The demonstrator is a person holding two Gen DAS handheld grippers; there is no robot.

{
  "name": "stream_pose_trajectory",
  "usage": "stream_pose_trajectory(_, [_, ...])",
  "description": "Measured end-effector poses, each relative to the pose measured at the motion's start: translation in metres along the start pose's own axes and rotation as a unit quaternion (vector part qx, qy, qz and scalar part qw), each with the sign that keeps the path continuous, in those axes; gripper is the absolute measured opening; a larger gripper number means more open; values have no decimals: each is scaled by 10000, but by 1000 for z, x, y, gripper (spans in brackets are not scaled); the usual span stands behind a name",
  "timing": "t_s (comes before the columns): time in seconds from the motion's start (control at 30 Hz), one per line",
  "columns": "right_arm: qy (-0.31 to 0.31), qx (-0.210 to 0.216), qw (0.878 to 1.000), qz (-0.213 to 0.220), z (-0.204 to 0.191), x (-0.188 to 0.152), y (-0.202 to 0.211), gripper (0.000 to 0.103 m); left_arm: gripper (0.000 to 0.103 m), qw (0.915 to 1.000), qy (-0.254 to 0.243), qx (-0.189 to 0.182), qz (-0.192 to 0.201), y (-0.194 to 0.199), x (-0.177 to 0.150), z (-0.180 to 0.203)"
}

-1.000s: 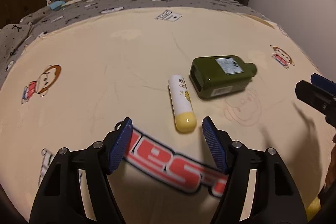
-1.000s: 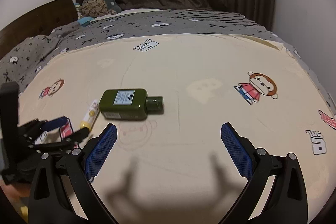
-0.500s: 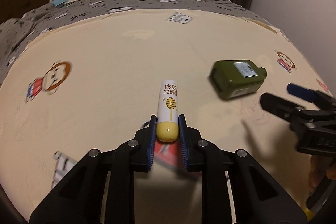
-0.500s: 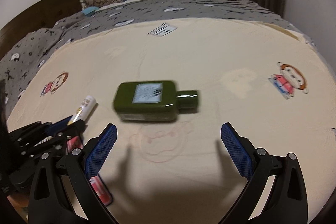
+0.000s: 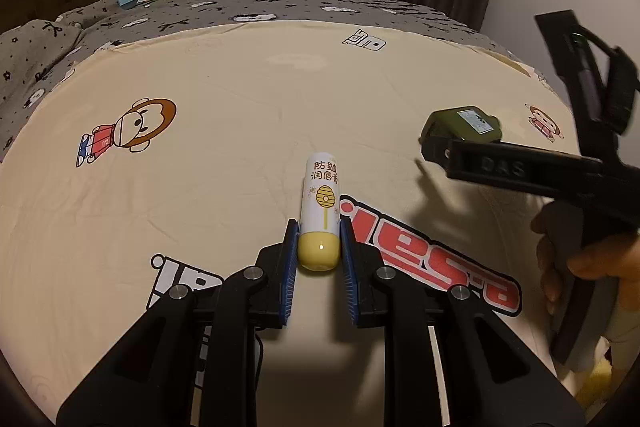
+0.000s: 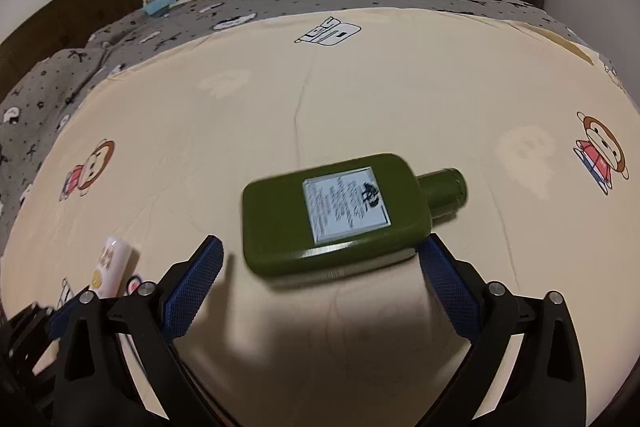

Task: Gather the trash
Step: 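Grasp the yellow lip balm with left tool while right tool grasps the green bottle, then carry the lip balm and green bottle down over the bin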

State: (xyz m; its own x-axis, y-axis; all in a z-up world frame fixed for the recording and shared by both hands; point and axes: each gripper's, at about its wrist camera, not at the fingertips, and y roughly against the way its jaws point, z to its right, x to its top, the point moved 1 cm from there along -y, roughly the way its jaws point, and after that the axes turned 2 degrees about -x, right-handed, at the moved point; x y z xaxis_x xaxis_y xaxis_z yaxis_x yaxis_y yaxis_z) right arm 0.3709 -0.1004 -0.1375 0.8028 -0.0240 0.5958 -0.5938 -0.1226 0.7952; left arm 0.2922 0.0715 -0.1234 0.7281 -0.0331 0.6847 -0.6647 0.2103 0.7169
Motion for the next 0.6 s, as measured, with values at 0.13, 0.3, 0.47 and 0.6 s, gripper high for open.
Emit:
stream_pose_trajectory(0.13, [50,-31,10000,-4,0,4,-3,87,19,10000,25,-29,-2,0,-1,-3])
stream_pose_trajectory(0.3, [201,-18,9998,52,0,-1,7,85,19,10000,6,14,12,5,-2,-1])
stream_pose_trajectory(0.47, [420,-70,9989,198,6,-11,35,85,19,9999,-110,50,7,16,-6,12])
stream_pose_trajectory(0.6, [585,5,9978,321,13,-25,66,84,19,9997,-245,-5,55,30,-13,30])
